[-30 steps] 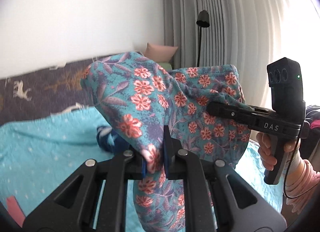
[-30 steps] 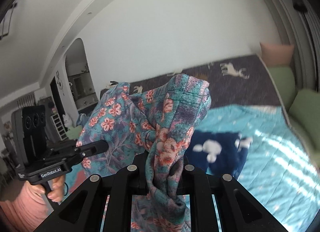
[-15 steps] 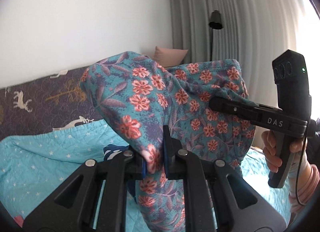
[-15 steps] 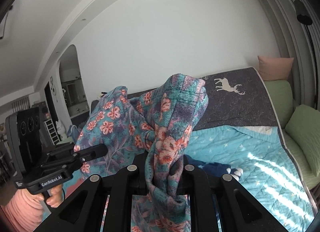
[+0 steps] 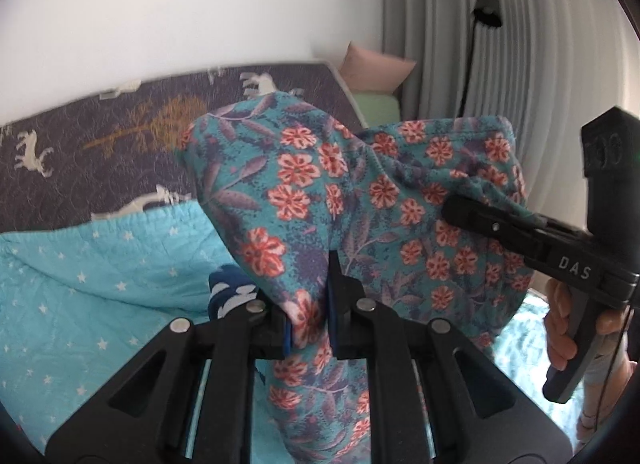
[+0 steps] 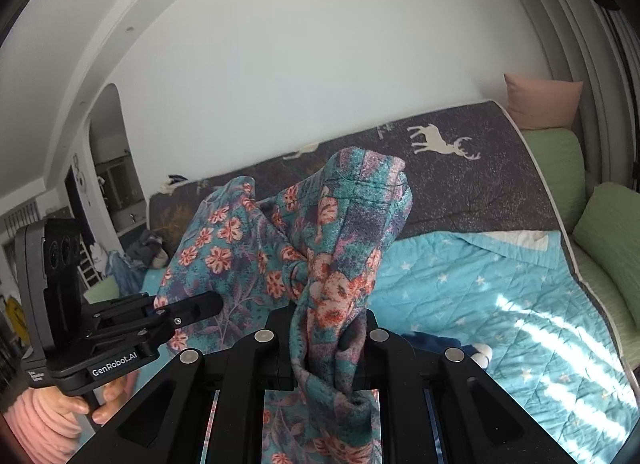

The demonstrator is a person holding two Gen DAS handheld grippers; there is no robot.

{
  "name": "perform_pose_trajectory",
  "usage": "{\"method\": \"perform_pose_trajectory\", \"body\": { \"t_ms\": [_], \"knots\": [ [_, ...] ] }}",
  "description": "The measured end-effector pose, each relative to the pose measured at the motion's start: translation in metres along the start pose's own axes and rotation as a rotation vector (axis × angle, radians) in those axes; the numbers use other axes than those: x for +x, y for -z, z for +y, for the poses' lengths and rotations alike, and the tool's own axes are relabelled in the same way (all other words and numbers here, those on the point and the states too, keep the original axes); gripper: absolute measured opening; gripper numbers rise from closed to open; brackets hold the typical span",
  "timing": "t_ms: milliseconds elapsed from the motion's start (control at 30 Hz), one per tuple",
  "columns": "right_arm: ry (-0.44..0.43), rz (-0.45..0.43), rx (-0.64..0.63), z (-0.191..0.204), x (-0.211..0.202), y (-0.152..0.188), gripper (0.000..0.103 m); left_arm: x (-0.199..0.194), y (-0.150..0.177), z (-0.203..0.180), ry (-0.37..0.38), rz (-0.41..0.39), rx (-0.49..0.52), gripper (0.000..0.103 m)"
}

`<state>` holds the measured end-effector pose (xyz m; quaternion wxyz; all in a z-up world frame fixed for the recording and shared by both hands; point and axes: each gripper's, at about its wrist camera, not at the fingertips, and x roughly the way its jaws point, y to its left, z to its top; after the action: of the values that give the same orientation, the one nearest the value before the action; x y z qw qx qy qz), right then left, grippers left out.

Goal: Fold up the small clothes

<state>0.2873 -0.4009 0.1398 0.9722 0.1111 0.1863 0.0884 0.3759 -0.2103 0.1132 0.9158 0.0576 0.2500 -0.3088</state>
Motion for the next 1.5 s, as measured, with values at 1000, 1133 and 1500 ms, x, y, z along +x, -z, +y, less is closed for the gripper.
{"method": "perform_pose_trajectory", "body": {
  "t_ms": [1000, 1133, 1500],
  "knots": [
    [0.245, 0.192, 0.005, 0.009, -0.037, 0.065, 0.052, -0.052, 0.075, -0.034, -0.148, 0.108, -0.013, 0.074],
    [0.213, 0.187, 0.028, 0.053, -0.100, 0.102, 0.059, -0.123, 0.101, -0.071, -0.167, 0.049, -0.013, 0.085],
    [0.388, 0.110, -0.039, 0.128, -0.219, 0.172, 0.069, -0.233, 0.157, -0.134, -0.232, -0.018, 0.037, 0.101]
  ]
}}
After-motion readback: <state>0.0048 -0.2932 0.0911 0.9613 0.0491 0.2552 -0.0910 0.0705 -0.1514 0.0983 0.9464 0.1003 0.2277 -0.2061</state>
